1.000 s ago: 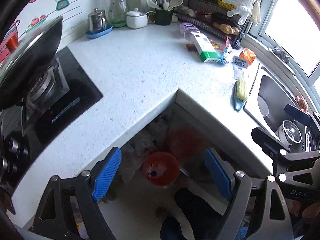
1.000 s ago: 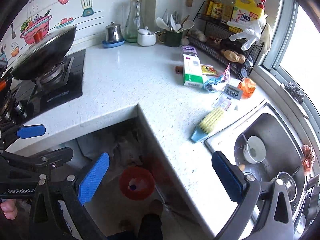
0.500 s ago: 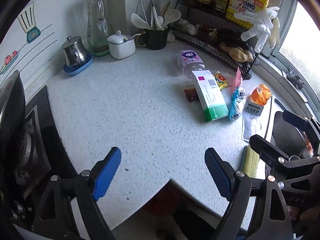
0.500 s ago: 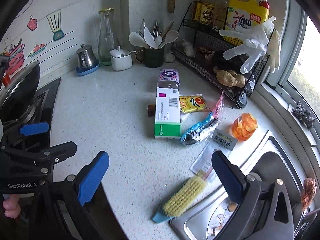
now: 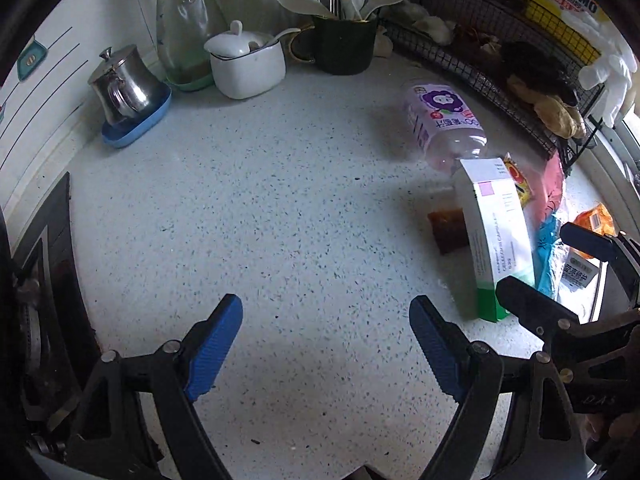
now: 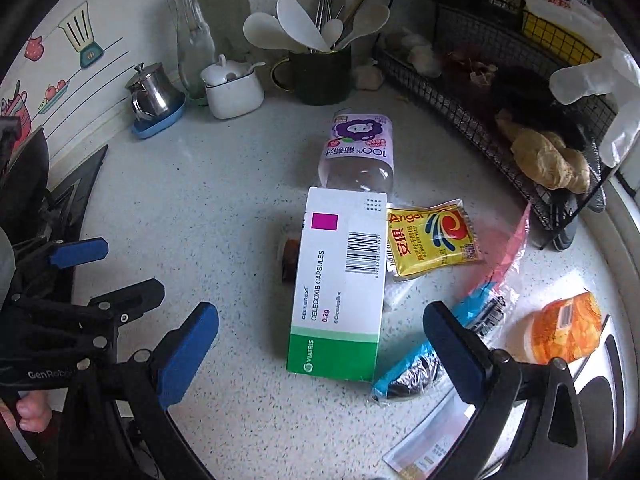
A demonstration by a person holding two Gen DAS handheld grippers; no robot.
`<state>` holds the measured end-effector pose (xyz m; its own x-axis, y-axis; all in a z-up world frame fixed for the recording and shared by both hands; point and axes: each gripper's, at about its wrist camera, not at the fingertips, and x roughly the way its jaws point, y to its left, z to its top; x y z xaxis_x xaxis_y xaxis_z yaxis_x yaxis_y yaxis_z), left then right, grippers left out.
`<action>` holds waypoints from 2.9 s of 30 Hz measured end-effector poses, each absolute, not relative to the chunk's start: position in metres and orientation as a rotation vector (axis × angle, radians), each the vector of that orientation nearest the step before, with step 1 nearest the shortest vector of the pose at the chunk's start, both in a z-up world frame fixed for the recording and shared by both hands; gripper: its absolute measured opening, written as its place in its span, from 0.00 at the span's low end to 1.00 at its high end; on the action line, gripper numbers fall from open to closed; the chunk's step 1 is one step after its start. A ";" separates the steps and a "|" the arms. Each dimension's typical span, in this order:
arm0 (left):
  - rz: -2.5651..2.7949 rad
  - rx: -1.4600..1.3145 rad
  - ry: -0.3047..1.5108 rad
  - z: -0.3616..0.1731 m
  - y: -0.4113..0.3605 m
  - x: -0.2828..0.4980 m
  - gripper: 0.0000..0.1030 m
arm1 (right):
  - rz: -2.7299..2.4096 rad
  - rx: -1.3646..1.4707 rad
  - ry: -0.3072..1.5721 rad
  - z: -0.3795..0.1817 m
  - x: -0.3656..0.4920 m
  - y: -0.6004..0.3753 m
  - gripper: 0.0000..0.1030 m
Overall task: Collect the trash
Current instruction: 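Grasp the Celecoxib box with the right gripper while the left gripper grasps the scrub brush, then carry the box and brush with both grippers down to the red bin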
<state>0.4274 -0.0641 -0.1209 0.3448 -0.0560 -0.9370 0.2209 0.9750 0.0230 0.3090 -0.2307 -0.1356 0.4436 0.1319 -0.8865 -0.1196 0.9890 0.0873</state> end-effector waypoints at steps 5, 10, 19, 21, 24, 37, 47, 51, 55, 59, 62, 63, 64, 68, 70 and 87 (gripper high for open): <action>-0.147 0.151 1.236 -0.140 -0.060 0.442 0.82 | 0.189 0.021 1.166 -0.158 0.330 -0.227 0.99; -0.113 0.173 1.258 -0.151 -0.059 0.445 0.82 | 0.184 0.008 1.203 -0.170 0.335 -0.227 0.99; -0.158 0.146 1.253 -0.134 -0.066 0.433 0.82 | 0.193 0.048 1.151 -0.148 0.319 -0.228 0.61; -0.175 0.150 1.237 -0.124 -0.068 0.428 0.82 | 0.188 0.058 1.124 -0.134 0.309 -0.233 0.60; -0.210 0.158 1.207 -0.106 -0.075 0.416 0.82 | 0.163 0.058 1.093 -0.111 0.291 -0.240 0.60; -0.474 0.245 1.185 -0.074 -0.126 0.354 0.82 | -0.040 0.093 1.048 -0.069 0.188 -0.273 0.59; -0.682 0.324 1.287 -0.109 -0.177 0.306 0.82 | -0.223 0.170 1.095 -0.085 0.136 -0.303 0.59; -0.740 0.361 1.330 -0.126 -0.198 0.291 0.82 | -0.278 0.197 1.110 -0.093 0.116 -0.315 0.59; -0.766 0.408 1.363 -0.144 -0.218 0.283 0.82 | -0.319 0.233 1.120 -0.103 0.103 -0.329 0.59; -0.770 0.452 1.371 -0.160 -0.236 0.280 0.82 | -0.336 0.262 1.132 -0.113 0.096 -0.342 0.59; -0.754 0.487 1.377 -0.172 -0.242 0.281 0.81 | -0.339 0.268 1.136 -0.118 0.094 -0.346 0.59; -0.751 0.492 1.374 -0.174 -0.243 0.281 0.80 | -0.338 0.266 1.136 -0.119 0.094 -0.347 0.59; -0.749 0.495 1.371 -0.177 -0.244 0.281 0.75 | -0.335 0.264 1.136 -0.121 0.094 -0.347 0.59; -0.726 0.505 1.348 -0.179 -0.250 0.281 0.61 | -0.312 0.289 1.149 -0.128 0.097 -0.351 0.59; -0.737 0.486 1.347 -0.178 -0.250 0.283 0.42 | -0.305 0.297 1.151 -0.130 0.099 -0.354 0.59; -0.605 0.278 1.209 -0.116 -0.164 0.275 0.34 | -0.107 0.207 1.085 -0.100 0.121 -0.290 0.59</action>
